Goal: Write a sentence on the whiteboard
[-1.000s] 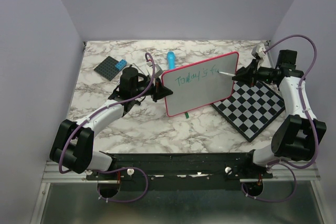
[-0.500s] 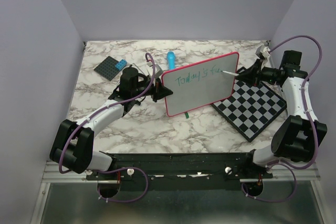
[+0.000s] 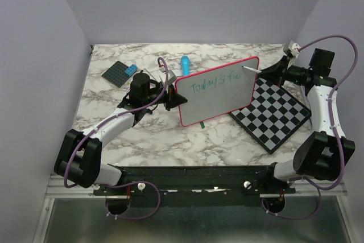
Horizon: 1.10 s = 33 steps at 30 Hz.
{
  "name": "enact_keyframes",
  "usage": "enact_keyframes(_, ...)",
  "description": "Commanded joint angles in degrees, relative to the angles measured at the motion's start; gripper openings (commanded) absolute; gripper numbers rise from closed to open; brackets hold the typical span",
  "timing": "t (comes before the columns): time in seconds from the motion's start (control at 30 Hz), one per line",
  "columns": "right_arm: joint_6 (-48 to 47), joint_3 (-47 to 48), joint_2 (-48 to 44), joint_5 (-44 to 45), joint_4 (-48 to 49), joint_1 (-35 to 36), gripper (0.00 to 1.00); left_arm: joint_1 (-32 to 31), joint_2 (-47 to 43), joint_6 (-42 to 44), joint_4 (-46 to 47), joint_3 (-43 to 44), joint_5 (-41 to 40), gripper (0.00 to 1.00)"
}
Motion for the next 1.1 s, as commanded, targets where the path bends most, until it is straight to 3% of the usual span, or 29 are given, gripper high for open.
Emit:
enact_keyframes(0.0,8.15,-1.06,-1.23,0.01,9.71,-0.30,0.00,-0.31,2.30,3.89,-9.27,-0.89,-1.92,0.00)
enact_keyframes(0.2,7.71,-1.76,-0.26,0.37,8.93,-0.30,0.01,-0.31,2.38,3.89,-9.27,-0.89,-2.01,0.00)
enact_keyframes(0.73,-4.41,-6.24,0.27,2.74,-1.01,-0.39,0.01,-0.31,2.30,4.06,-9.45,-0.89,-1.92,0.00)
enact_keyframes(1.07,-6.00,-6.16,0.62,2.91,-2.33,-2.68,0.01,-0.31,2.21,4.15,-9.54,-0.89,-2.01,0.00)
